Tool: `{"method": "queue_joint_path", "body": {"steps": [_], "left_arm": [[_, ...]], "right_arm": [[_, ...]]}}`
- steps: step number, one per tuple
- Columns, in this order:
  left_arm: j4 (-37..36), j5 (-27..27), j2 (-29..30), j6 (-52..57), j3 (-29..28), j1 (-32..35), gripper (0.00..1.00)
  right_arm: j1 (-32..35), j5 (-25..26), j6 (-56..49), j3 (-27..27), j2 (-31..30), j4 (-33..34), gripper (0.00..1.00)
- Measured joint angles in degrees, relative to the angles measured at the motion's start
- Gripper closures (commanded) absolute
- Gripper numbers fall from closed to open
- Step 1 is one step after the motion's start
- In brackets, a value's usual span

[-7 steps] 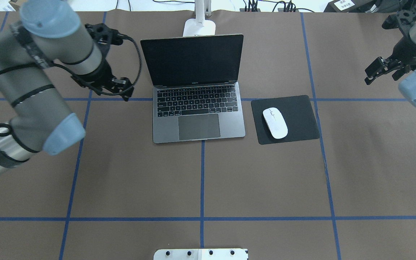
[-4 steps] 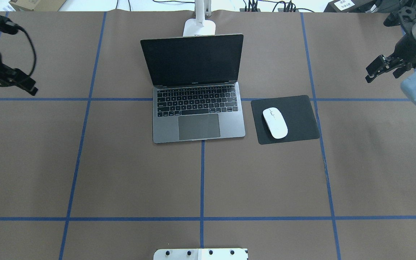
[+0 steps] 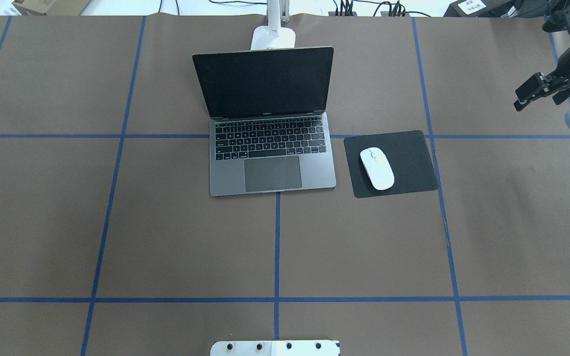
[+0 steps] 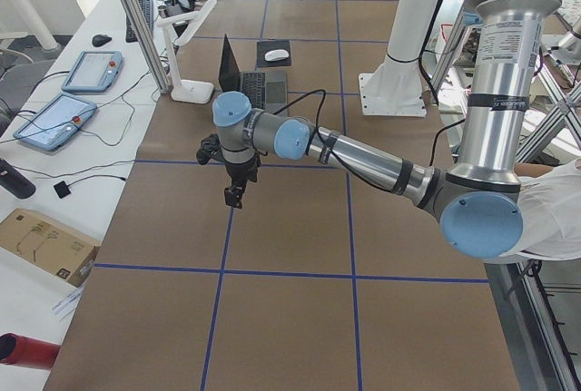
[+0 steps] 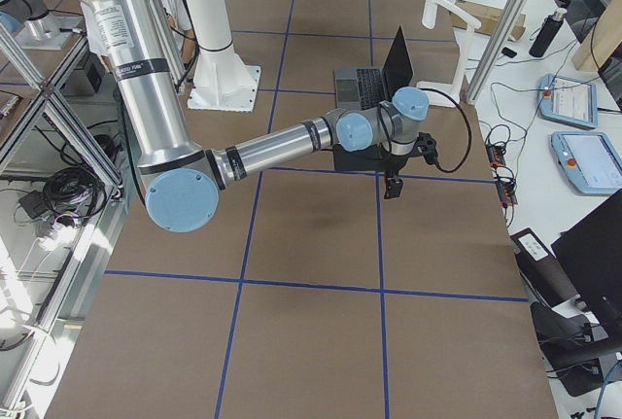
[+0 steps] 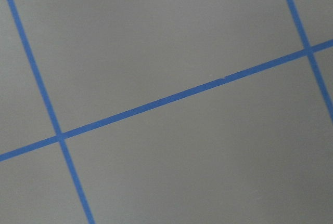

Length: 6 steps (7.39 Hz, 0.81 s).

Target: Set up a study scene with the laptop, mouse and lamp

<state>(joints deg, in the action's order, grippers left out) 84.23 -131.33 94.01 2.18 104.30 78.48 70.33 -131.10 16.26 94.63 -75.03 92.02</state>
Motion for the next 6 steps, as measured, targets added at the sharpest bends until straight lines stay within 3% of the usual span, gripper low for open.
{"method": "queue_joint_path", "body": {"steps": [6], "left_arm": [[-1.26, -0.04, -2.74, 1.10, 0.73, 1.63, 0.01]], "right_arm": [[1.79, 0.09, -3.93, 2.83, -4.79, 0.03, 0.01]]}}
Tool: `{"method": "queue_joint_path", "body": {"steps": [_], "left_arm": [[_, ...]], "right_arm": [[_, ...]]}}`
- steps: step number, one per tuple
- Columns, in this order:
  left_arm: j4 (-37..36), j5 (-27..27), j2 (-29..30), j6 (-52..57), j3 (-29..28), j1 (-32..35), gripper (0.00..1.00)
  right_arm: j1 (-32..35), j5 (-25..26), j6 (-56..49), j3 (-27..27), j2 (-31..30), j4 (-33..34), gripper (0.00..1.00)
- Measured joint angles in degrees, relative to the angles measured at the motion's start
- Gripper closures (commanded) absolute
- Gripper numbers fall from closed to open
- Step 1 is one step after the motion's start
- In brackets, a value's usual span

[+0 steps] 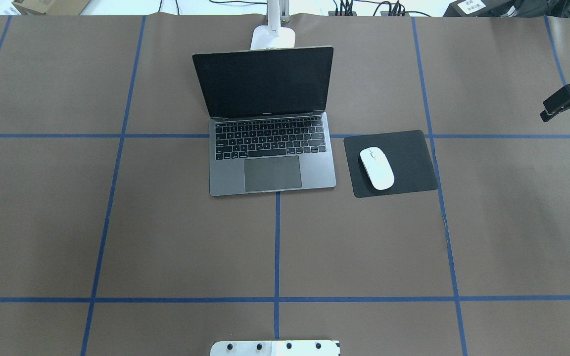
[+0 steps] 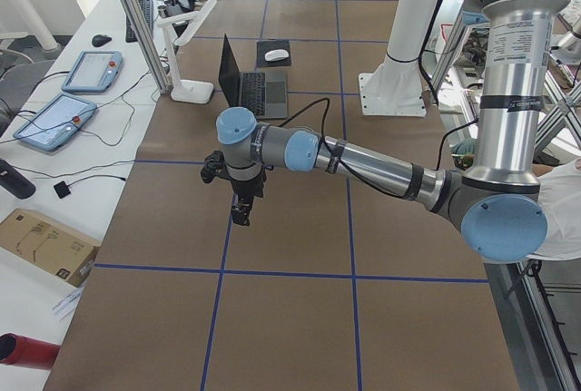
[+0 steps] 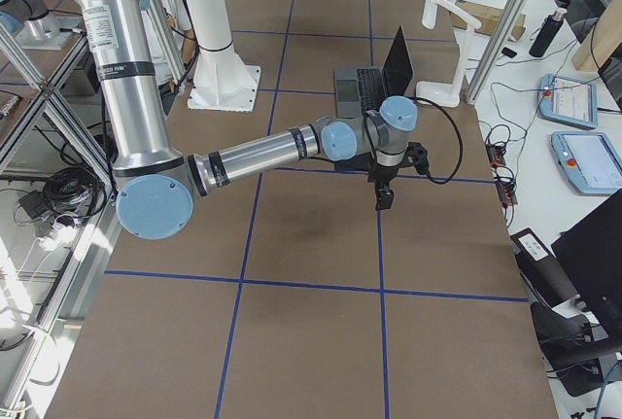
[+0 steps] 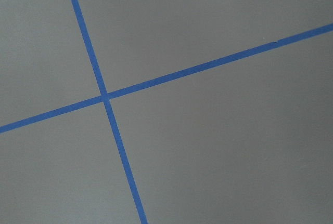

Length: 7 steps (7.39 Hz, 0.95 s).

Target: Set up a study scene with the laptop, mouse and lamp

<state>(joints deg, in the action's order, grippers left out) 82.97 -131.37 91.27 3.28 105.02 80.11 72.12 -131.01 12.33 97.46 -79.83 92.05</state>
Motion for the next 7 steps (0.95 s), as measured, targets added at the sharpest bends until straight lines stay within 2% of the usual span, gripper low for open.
{"method": "queue_joint_path", "body": {"steps": [4, 7], "left_arm": [[0.00, -0.10, -0.24, 0.75, -0.46, 0.21, 0.01], [0.11, -0.52, -1.53, 0.91, 0.35, 2.44, 0.01]], "right_arm": [[0.40, -0.16, -0.03, -0.13, -1.51, 0.01, 0.01], [3.16, -1.15, -0.28, 2.11, -6.08, -1.43, 0.01]]}}
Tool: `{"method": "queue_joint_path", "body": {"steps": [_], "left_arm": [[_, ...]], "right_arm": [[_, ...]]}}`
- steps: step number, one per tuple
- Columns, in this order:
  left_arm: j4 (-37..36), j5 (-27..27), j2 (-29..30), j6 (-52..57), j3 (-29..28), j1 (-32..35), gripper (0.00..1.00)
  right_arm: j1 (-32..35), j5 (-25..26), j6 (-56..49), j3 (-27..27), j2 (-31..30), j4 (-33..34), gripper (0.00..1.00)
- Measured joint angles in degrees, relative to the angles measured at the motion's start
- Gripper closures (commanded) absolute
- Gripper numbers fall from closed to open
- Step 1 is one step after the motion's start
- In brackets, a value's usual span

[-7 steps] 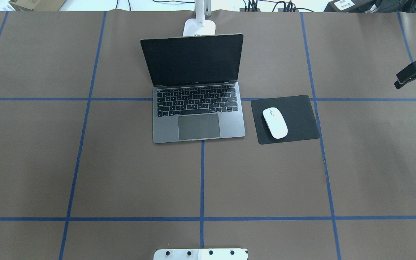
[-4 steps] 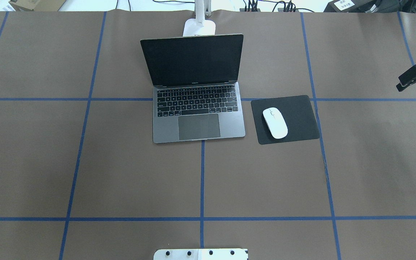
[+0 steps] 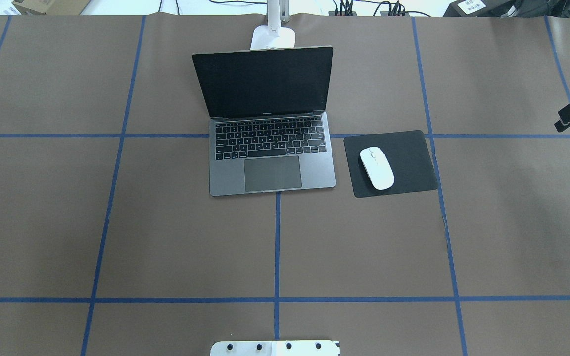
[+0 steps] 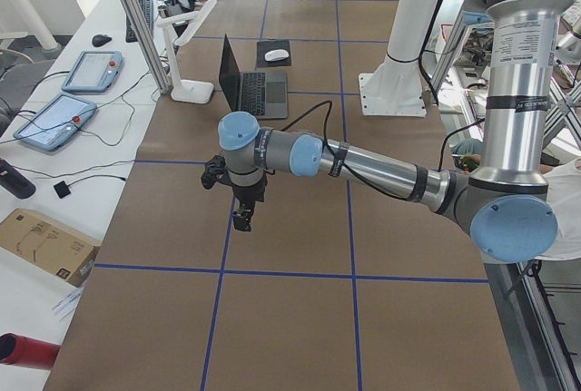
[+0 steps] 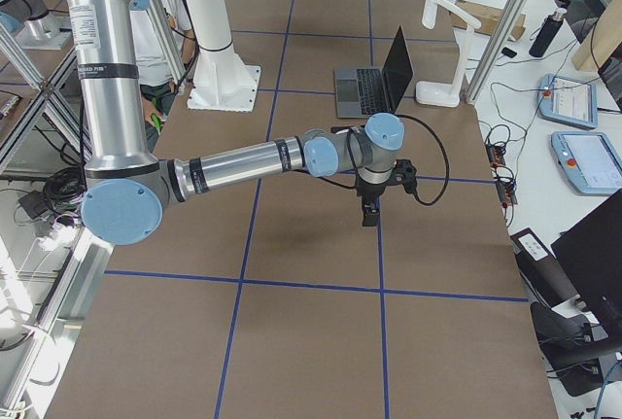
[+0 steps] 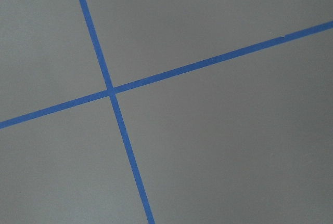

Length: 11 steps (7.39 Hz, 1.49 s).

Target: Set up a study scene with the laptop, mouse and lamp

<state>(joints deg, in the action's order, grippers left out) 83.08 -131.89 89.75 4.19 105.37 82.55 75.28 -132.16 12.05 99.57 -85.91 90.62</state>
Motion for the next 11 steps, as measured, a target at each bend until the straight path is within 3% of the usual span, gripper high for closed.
{"method": "queue_joint_path", "body": {"steps": [11], "left_arm": [[0.73, -0.20, -2.49, 1.63, -4.25, 1.57, 0.00]], "right_arm": [[1.28, 0.08, 1.12, 2.16, -1.84, -0.53, 0.01]]}}
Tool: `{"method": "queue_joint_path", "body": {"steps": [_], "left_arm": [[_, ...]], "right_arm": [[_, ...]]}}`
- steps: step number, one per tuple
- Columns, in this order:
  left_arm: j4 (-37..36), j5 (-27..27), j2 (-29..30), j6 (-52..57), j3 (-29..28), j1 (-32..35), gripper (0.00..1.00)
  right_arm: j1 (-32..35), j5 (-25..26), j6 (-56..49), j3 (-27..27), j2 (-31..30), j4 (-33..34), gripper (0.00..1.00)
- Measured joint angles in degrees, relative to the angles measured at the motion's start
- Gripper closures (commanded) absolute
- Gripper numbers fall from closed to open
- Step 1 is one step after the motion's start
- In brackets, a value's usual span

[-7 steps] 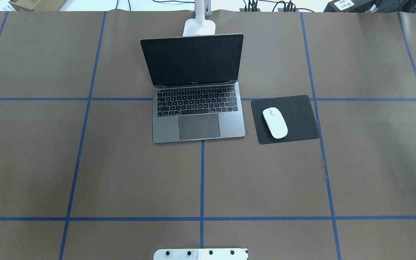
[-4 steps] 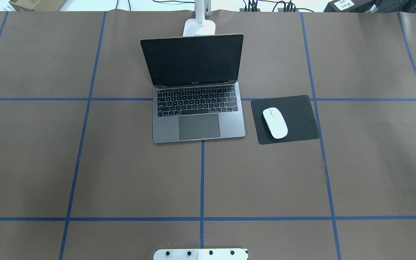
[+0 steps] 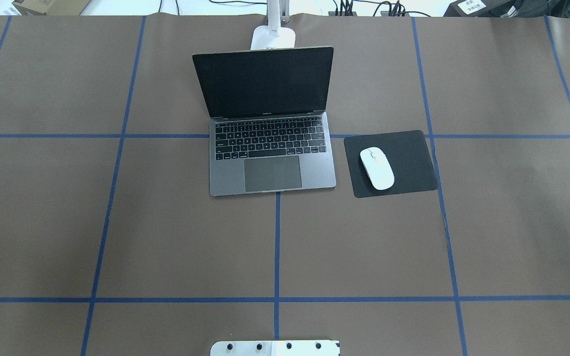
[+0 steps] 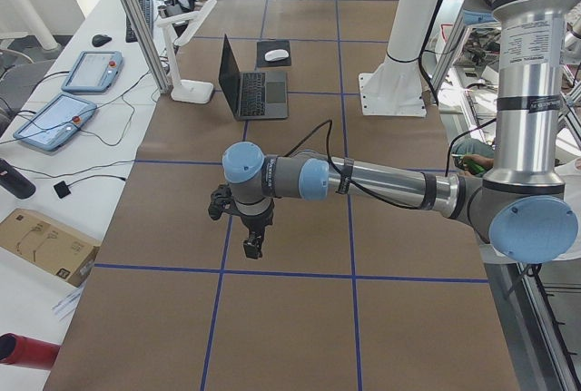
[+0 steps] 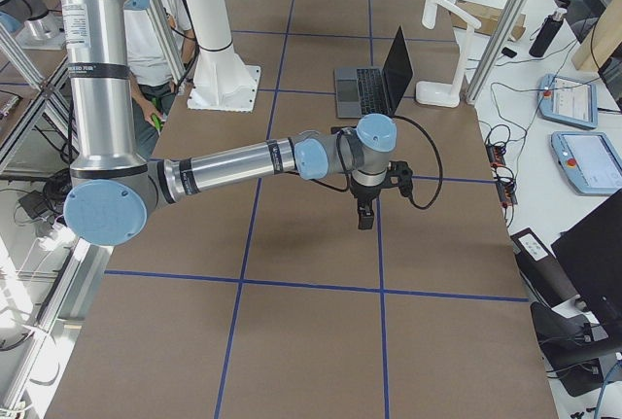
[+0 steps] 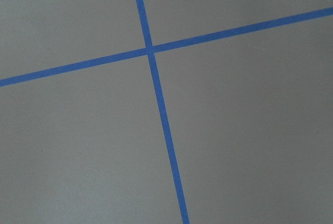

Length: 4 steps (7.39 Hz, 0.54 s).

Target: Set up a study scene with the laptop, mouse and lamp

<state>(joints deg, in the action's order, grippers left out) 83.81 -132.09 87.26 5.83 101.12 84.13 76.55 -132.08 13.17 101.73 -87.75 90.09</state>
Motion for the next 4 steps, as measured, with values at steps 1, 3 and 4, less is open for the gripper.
{"method": "queue_joint_path", "body": {"steps": [1, 3, 4], "left_arm": [[0.07, 0.01, 0.03, 0.03, 0.14, -0.04, 0.00], [0.16, 0.01, 0.15, 0.06, 0.60, -0.09, 0.00], [0.15, -0.09, 0.15, 0.06, 0.86, -0.09, 0.00]], "right_arm": [[0.00, 0.10, 0.09, 0.07, -0.03, 0.00, 0.01], [0.00, 0.18, 0.11, -0.58, -0.39, 0.00, 0.01], [0.00, 0.12, 0.10, -0.92, -1.06, 0.00, 0.01]]}}
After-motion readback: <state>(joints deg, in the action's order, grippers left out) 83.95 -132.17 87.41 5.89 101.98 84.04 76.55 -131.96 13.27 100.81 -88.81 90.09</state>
